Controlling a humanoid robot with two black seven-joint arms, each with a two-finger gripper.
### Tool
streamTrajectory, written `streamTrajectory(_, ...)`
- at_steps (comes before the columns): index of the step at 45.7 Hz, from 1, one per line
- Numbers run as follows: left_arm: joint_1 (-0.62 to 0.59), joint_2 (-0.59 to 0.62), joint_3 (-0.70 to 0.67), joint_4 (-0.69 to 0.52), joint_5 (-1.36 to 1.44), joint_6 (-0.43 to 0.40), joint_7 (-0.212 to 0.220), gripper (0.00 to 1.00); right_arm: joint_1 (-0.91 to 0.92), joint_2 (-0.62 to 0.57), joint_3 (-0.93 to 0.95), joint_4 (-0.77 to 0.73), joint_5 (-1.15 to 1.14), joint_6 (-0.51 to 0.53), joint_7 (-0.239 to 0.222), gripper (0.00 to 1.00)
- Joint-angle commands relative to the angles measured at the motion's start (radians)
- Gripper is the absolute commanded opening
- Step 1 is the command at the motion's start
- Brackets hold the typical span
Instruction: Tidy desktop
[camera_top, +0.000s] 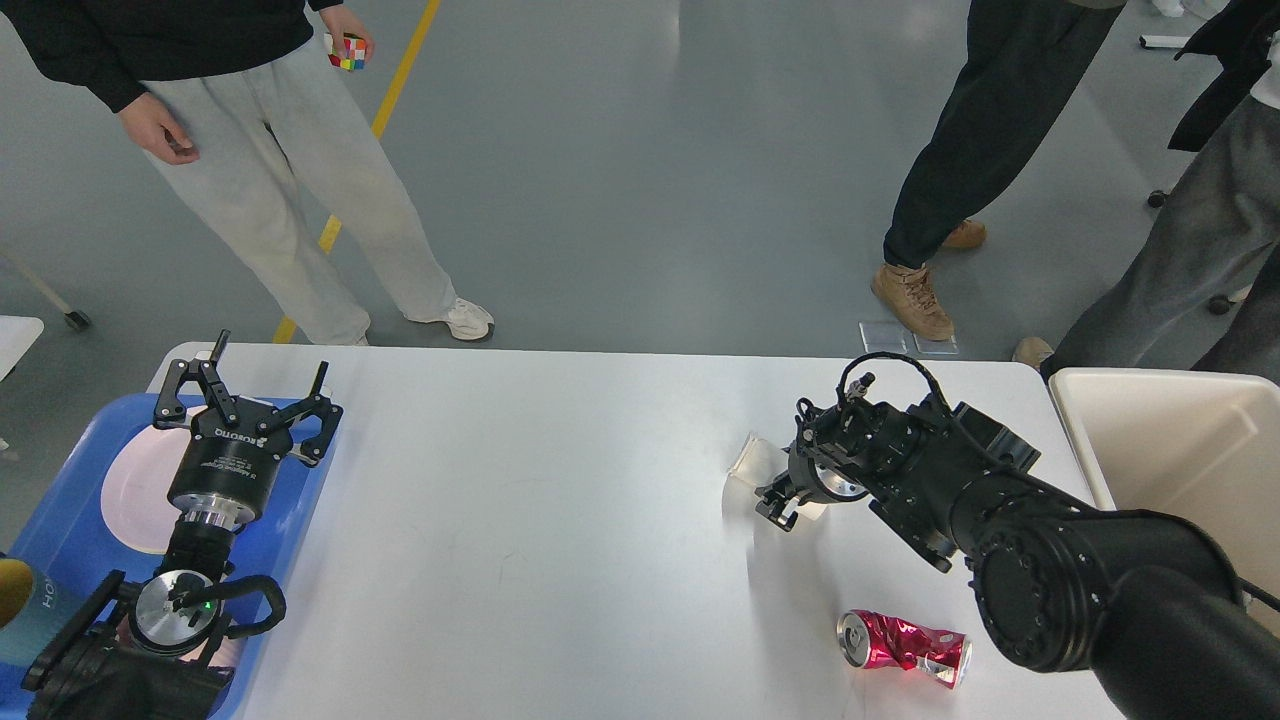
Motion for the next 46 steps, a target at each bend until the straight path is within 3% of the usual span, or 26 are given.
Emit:
streamTrajectory(1, 0.0, 0.0, 0.0, 0.0, 0.0, 0.0, -0.001, 0.96, 0.001, -0.001, 0.024, 0.001, 0.012, 0.005, -0.002, 0.0)
streamTrajectory(8, 0.001, 0.0, 0.0, 0.0, 0.0, 0.0, 0.0, 0.96, 0.005, -0.021, 0.099, 0.008, 0.031, 0.017, -0.002, 0.0)
streamTrajectory(23, 0.0, 0.0, 0.0, 0.0, 0.0, 0.0, 0.0, 0.96, 0.031, -0.048, 0.253, 0.01, 0.032, 0.145, -0.012, 0.0)
streamTrajectory(33, 0.0, 0.0, 0.0, 0.0, 0.0, 0.0, 0.0, 0.96, 0.146, -0.214, 0.466, 0.028, 0.034, 0.428, -0.035, 0.0)
streamTrajectory(40, 0.001, 0.0, 0.0, 0.0, 0.0, 0.0, 0.0, 0.96, 0.309, -0.278, 0.494, 0.086, 0.133, 0.667, -0.149, 0.0)
streamTrajectory(43, 0.001, 0.0, 0.0, 0.0, 0.0, 0.0, -0.001, 0.96, 0.421, -0.34, 0.48, 0.149, 0.216, 0.801, -0.236, 0.0)
streamTrajectory(46, 0.001, 0.0, 0.0, 0.0, 0.0, 0.0, 0.0, 0.96, 0.52, -0.399, 0.486, 0.241, 0.264, 0.868, -0.354, 0.0)
